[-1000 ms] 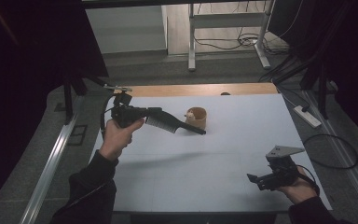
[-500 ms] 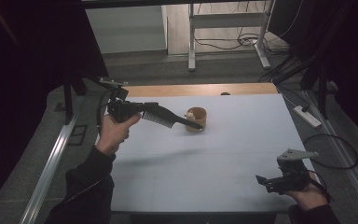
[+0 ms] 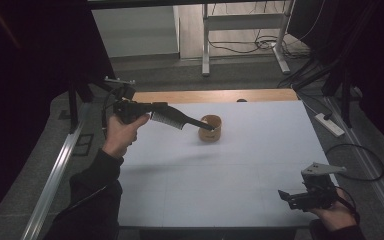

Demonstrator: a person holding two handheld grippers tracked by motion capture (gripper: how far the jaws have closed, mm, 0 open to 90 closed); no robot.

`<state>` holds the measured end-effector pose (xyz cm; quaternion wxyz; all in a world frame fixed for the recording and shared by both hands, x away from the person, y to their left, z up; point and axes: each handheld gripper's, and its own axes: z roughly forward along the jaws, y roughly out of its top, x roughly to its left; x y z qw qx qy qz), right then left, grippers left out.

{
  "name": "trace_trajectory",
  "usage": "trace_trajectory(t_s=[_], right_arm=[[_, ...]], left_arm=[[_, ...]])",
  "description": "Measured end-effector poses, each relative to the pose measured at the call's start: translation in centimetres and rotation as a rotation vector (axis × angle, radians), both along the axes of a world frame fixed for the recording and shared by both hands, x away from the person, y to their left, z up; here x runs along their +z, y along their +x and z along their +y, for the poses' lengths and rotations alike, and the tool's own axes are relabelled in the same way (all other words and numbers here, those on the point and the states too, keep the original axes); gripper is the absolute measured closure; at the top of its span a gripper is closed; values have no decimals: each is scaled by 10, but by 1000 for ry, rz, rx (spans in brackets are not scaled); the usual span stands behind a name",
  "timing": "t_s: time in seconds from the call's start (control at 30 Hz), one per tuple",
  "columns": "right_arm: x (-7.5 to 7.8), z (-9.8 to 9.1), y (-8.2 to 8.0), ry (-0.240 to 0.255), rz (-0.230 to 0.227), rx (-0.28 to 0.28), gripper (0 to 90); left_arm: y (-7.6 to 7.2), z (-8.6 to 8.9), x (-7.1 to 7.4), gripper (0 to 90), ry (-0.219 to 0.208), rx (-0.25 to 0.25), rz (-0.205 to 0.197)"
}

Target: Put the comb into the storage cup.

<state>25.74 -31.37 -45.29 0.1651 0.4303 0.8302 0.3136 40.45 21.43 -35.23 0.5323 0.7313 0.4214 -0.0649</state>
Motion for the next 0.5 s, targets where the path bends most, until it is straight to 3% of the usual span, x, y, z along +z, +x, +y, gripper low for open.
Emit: trace_trajectory(t_s=[0.5], right_arm=[[0, -1, -1, 2, -3, 0, 4]], left_arm=[[21, -5, 8, 838, 23, 35, 4]])
